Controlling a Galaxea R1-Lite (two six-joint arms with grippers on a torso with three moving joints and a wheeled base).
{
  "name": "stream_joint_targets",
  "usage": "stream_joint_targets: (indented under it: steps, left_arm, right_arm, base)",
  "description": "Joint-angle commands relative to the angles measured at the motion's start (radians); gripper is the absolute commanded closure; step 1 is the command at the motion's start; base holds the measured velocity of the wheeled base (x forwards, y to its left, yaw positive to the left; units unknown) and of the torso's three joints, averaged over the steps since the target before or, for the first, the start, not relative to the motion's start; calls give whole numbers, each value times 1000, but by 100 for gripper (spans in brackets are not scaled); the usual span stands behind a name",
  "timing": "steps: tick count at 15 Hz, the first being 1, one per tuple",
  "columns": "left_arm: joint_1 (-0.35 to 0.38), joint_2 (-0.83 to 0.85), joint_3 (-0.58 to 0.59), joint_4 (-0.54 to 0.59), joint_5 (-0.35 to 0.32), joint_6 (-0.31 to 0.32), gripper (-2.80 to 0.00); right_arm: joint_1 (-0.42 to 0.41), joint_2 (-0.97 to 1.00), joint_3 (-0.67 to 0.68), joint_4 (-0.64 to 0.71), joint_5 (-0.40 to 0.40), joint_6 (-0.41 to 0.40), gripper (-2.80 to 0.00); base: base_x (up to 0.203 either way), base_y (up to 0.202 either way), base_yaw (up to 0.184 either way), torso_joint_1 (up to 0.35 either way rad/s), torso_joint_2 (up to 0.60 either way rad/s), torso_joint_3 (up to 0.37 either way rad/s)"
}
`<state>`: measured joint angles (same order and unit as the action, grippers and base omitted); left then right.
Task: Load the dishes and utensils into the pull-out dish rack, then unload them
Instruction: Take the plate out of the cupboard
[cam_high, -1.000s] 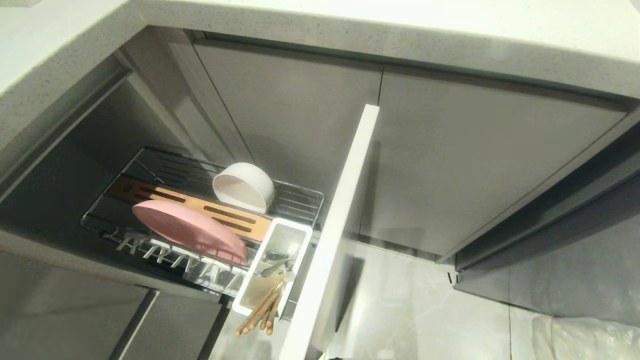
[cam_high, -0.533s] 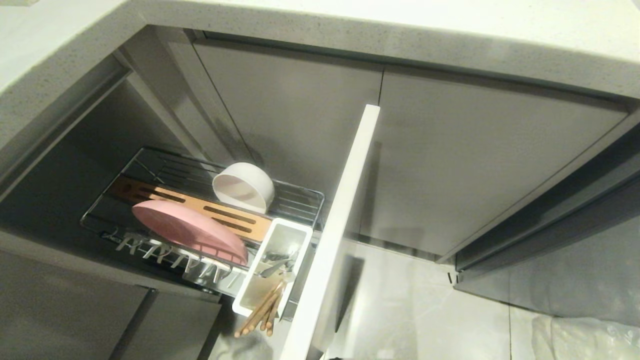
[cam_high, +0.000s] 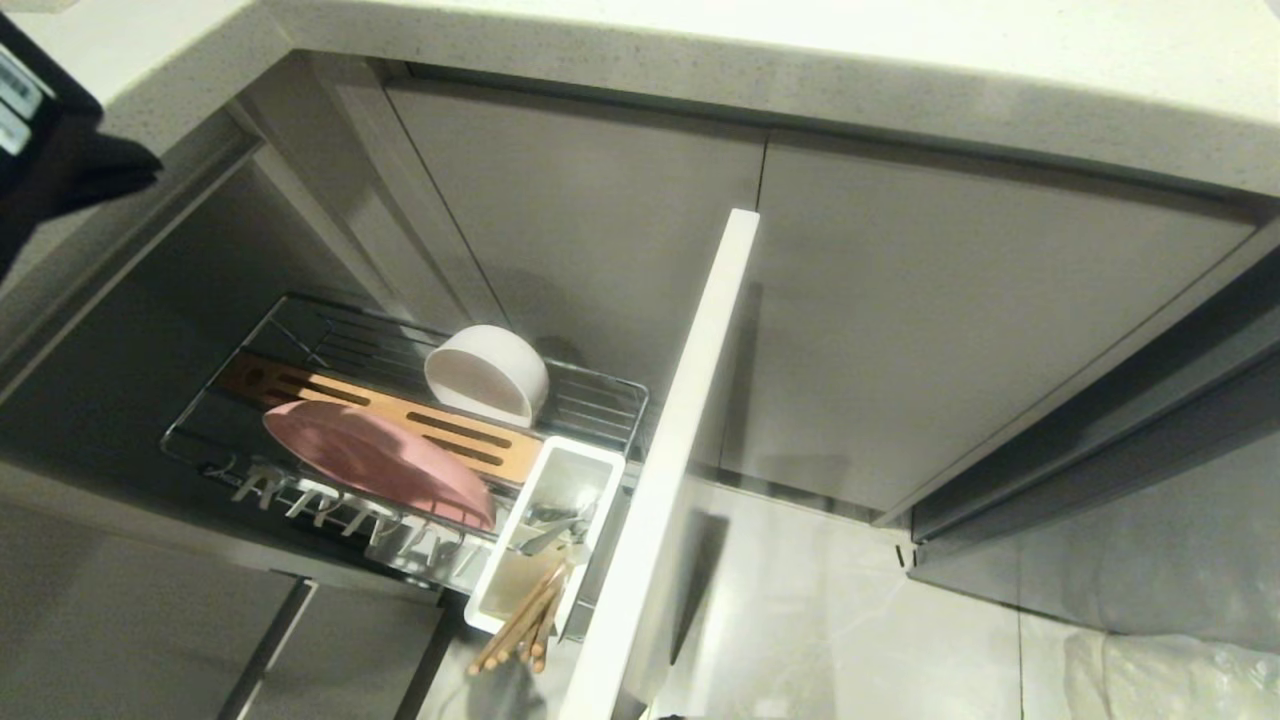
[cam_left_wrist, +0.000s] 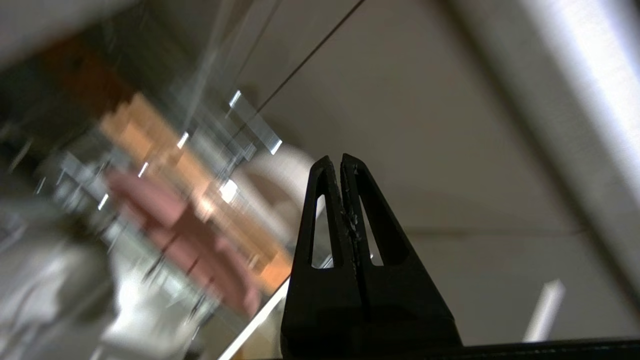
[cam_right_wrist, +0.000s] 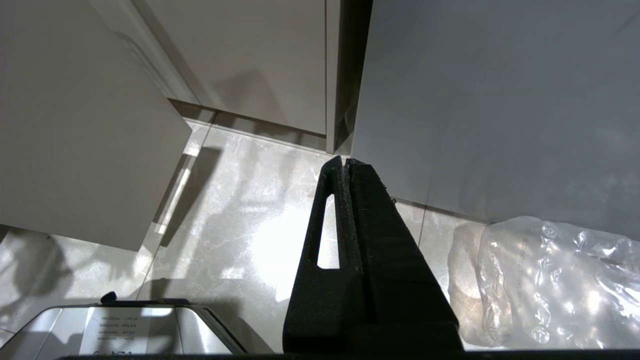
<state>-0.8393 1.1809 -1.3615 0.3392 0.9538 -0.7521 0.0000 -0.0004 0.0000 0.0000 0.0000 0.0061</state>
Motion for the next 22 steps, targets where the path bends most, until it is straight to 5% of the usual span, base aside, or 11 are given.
stream_joint_targets:
  steps: [1, 5, 7, 10, 11, 15, 18, 22]
  left_arm:
    - [-7, 22, 22, 140, 5, -151, 0]
    - [-124, 110, 7, 429, 5, -554, 0]
    - [-123, 148, 4, 472, 17, -627, 0]
    - [-121, 191, 2, 498, 91, -641, 0]
    - [-121, 202, 4, 501, 108, -652, -280]
    - [-63, 233, 23, 511, 111, -727, -280]
    - [45, 288, 66, 594, 25, -885, -280]
    - [54, 320, 61, 591, 10, -892, -280]
  right_arm:
    - [0, 0, 0, 0, 0, 0, 0]
    - [0, 0, 0, 0, 0, 0, 0]
    - [0, 0, 0, 0, 0, 0, 0]
    - [0, 0, 0, 0, 0, 0, 0]
    - [0, 0, 0, 0, 0, 0, 0]
    - [0, 0, 0, 0, 0, 0, 0]
    - [0, 0, 0, 0, 0, 0, 0]
    - [0, 0, 0, 0, 0, 0, 0]
  base:
    - [0, 0, 0, 0, 0, 0]
    - [0, 0, 0, 0, 0, 0]
    - [0, 0, 0, 0, 0, 0]
    - [0, 0, 0, 0, 0, 0]
    - [0, 0, 0, 0, 0, 0]
    - [0, 0, 0, 0, 0, 0]
    - [0, 0, 0, 0, 0, 0]
    - [0, 0, 0, 0, 0, 0]
